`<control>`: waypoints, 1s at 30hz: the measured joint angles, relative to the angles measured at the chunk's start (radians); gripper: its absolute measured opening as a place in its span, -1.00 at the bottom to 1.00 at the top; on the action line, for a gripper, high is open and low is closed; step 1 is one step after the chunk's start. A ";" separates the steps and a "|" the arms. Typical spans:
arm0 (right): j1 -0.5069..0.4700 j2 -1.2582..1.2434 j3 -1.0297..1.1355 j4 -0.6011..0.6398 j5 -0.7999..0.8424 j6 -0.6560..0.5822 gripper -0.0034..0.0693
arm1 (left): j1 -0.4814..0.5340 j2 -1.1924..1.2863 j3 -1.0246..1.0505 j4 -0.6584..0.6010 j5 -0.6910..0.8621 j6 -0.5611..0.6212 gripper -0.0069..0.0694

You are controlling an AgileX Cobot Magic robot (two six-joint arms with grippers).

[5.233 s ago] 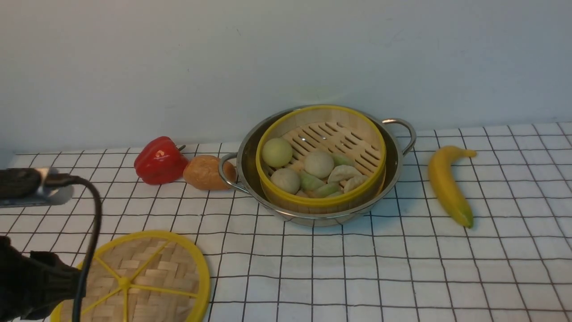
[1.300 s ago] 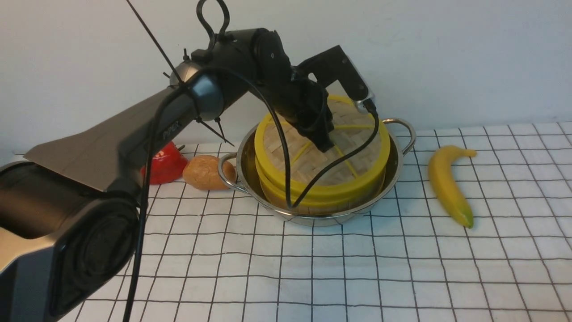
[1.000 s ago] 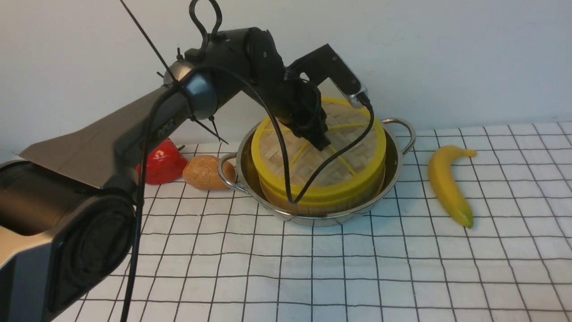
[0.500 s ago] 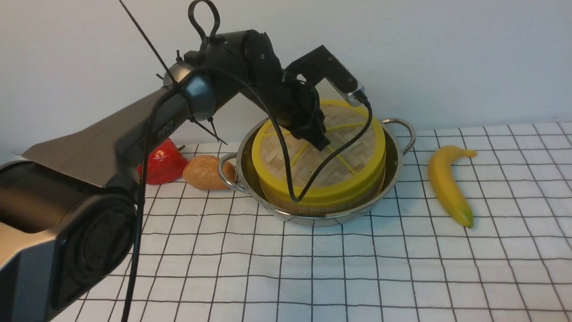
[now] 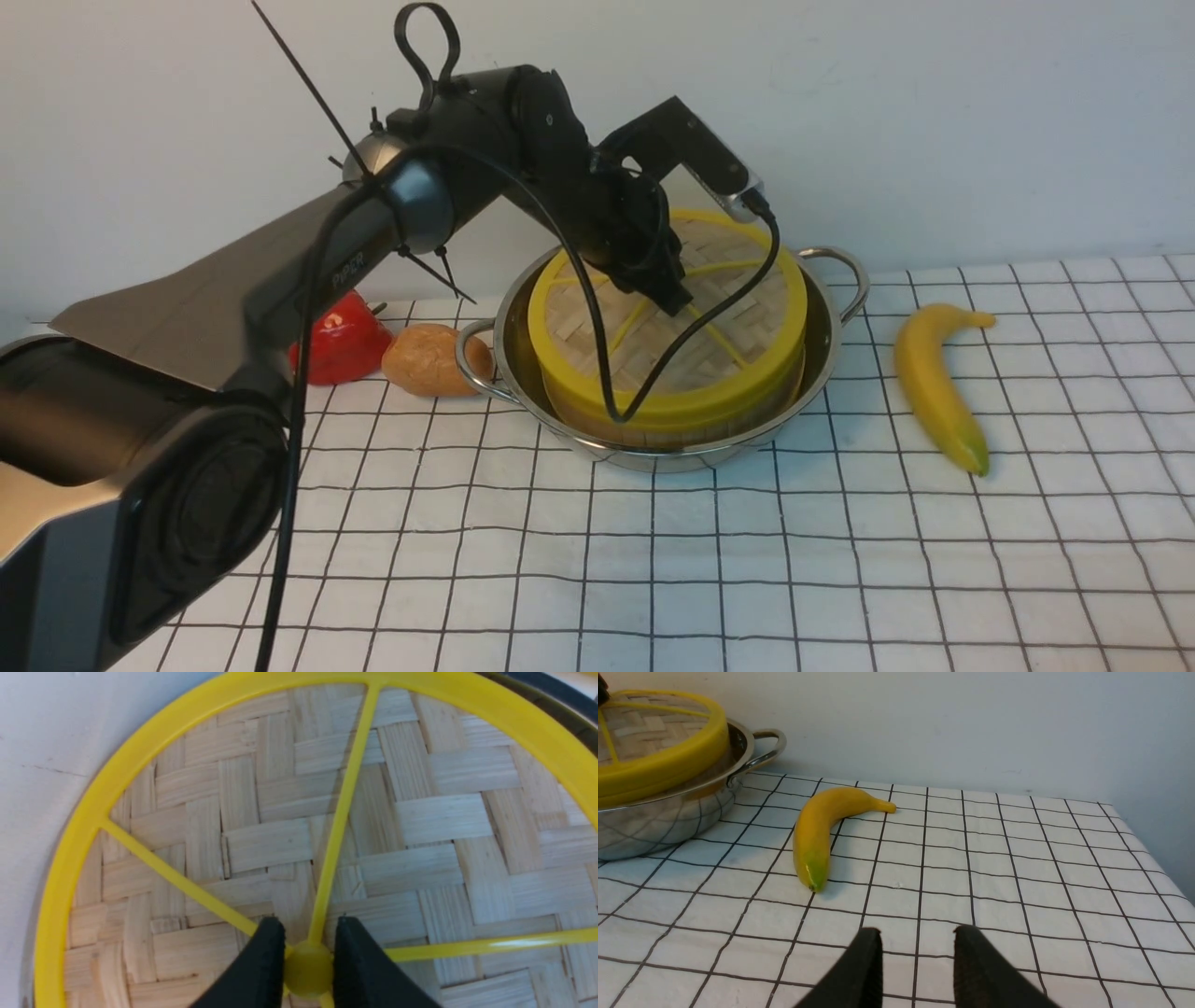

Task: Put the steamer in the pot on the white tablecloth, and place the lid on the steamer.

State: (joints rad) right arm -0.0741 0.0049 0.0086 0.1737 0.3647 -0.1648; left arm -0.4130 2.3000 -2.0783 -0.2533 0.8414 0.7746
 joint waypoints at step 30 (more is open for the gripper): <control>0.000 0.000 0.000 0.000 -0.011 0.000 -0.24 | 0.032 -0.537 0.000 0.051 0.049 -0.387 0.44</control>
State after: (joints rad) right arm -0.0741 0.0049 0.0086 0.1737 0.3542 -0.1648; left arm -0.3810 1.7630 -2.0783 -0.2023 0.8903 0.3878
